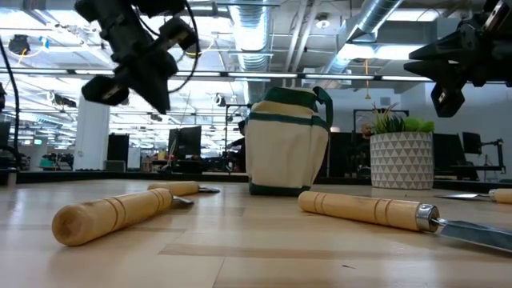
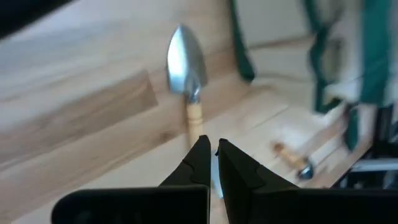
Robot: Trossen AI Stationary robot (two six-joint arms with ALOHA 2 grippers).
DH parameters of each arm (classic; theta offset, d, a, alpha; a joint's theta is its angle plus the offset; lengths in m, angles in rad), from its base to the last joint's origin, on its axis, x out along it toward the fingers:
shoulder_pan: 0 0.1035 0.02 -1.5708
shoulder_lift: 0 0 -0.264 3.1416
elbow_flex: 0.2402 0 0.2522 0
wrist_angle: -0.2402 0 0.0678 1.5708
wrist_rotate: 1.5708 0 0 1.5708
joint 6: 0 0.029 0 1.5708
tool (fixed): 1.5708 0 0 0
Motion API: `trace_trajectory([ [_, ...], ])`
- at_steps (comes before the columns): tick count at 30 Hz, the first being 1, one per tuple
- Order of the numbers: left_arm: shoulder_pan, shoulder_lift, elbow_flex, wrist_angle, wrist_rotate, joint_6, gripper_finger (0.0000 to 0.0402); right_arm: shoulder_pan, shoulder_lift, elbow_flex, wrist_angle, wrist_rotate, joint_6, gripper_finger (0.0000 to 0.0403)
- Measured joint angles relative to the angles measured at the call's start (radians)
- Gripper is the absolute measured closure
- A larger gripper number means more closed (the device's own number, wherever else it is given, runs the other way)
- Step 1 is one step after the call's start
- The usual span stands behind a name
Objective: Pick & Place Garden tools in Gardening bag
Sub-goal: Put the brown trowel into the gardening bag
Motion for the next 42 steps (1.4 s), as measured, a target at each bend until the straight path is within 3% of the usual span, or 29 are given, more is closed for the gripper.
trace_trajectory([
  [6, -0.004, -0.072, 0.0, 0.002, 0.04, 0.131, 0.0396, 0.0, 0.0, 0.0, 0.019, 0.0, 0.001, 0.0327],
  [10, -0.008, -0.082, 0.0, 0.009, 0.054, 0.123, 0.0366, -0.011, 0.0, 0.0, 0.013, 0.001, 0.001, 0.0327],
  [21, -0.025, 0.017, 0.0, 0.104, 0.072, 0.119, 0.0183, -0.019, 0.0, 0.0, 0.005, 0.001, 0.001, 0.0327],
  [24, -0.027, 0.061, 0.0, 0.101, 0.116, 0.052, 0.0149, -0.019, 0.0, 0.0, -0.001, 0.0, 0.001, 0.0327],
  [30, -0.128, 0.081, 0.058, 0.106, 0.209, -0.144, 0.0141, -0.019, 0.0, 0.0, -0.001, 0.0, 0.001, 0.0327],
  [38, -0.241, 0.054, 0.162, 0.083, 0.149, -0.296, 0.0144, -0.019, 0.0, 0.0, -0.001, 0.0, 0.001, 0.0327],
  [42, -0.247, 0.088, 0.162, -0.072, 0.112, -0.346, 0.0144, -0.019, 0.0, 0.0, -0.001, -0.004, 0.001, 0.0327],
])
